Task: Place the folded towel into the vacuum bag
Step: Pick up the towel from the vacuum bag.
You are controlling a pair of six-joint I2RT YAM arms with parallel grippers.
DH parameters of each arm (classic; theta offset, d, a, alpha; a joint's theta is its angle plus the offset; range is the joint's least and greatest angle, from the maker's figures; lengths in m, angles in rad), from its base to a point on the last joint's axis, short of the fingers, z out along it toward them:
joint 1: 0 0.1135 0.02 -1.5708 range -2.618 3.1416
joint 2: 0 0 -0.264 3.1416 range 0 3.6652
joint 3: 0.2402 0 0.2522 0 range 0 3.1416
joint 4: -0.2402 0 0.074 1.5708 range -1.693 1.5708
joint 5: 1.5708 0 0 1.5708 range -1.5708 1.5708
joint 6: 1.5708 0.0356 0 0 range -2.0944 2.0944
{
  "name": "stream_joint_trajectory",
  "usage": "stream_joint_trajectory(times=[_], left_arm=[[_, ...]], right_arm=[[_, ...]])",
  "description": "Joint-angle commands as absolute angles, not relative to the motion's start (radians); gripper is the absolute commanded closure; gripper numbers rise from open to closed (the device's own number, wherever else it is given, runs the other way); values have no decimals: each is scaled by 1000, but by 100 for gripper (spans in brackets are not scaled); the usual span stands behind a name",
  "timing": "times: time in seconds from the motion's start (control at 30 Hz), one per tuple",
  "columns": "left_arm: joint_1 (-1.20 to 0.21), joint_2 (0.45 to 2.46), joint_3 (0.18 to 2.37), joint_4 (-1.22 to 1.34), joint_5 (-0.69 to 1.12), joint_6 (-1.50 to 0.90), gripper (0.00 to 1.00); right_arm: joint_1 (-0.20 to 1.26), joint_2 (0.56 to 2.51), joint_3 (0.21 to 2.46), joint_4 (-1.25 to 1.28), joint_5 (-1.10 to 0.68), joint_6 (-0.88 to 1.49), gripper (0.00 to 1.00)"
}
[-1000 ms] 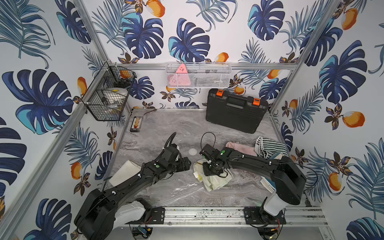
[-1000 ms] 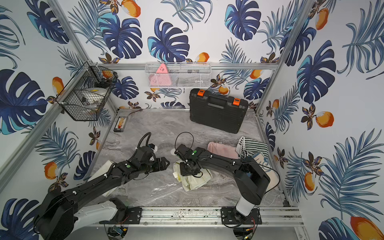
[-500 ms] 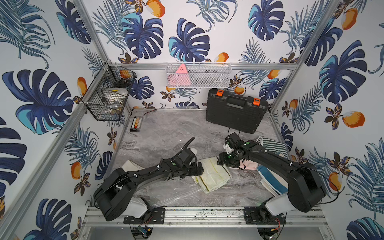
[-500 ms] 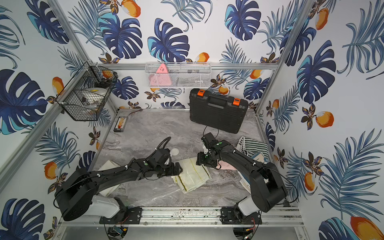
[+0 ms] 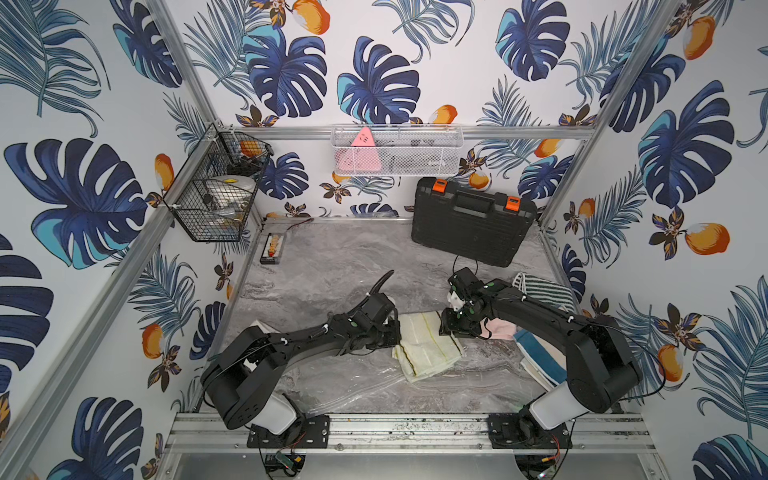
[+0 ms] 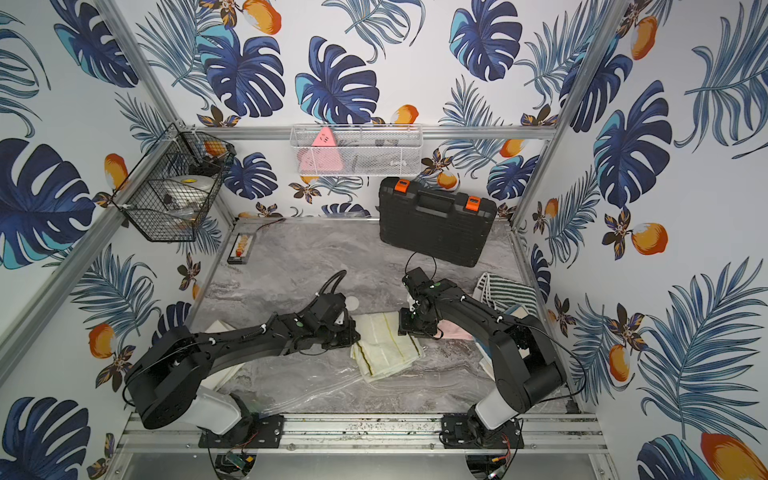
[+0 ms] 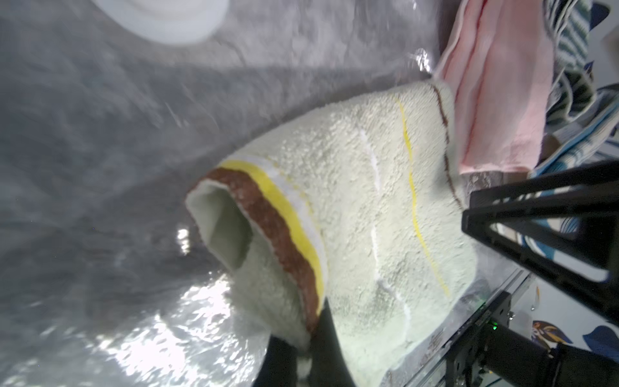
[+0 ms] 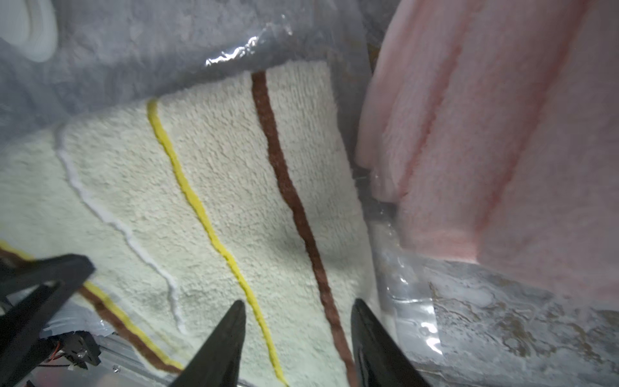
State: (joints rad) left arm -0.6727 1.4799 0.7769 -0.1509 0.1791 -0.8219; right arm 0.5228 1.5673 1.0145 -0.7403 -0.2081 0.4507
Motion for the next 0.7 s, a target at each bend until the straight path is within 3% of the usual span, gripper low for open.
stream_joint_trajectory(times=[0.0, 0.03, 0.2, 0.3, 0.4, 0.6, 0.67], left_arm=[[-599, 1434, 810, -365, 171, -672, 100], [-566, 1432, 817, -418, 177, -627, 99], [-471, 1476, 845, -521, 161, -533, 53], [-472, 1462, 891, -627, 18, -510, 43], [-471, 1392, 927, -696, -138, -516, 43], [-568, 1351, 890, -406, 145, -650, 53], [-568, 1391, 826, -264, 223, -697, 61]], right_arm=[[523, 1553, 1022, -760, -210, 422, 44], [523, 1547, 1023, -759, -222, 416, 42], [528, 1548, 1032, -705, -338, 418, 40], [532, 1562, 1037, -652, -413, 448, 39], [540, 1610, 1048, -591, -454, 478, 36], [554, 1754, 1092, -525, -457, 513, 35], [554, 1785, 1096, -512, -468, 527, 36]])
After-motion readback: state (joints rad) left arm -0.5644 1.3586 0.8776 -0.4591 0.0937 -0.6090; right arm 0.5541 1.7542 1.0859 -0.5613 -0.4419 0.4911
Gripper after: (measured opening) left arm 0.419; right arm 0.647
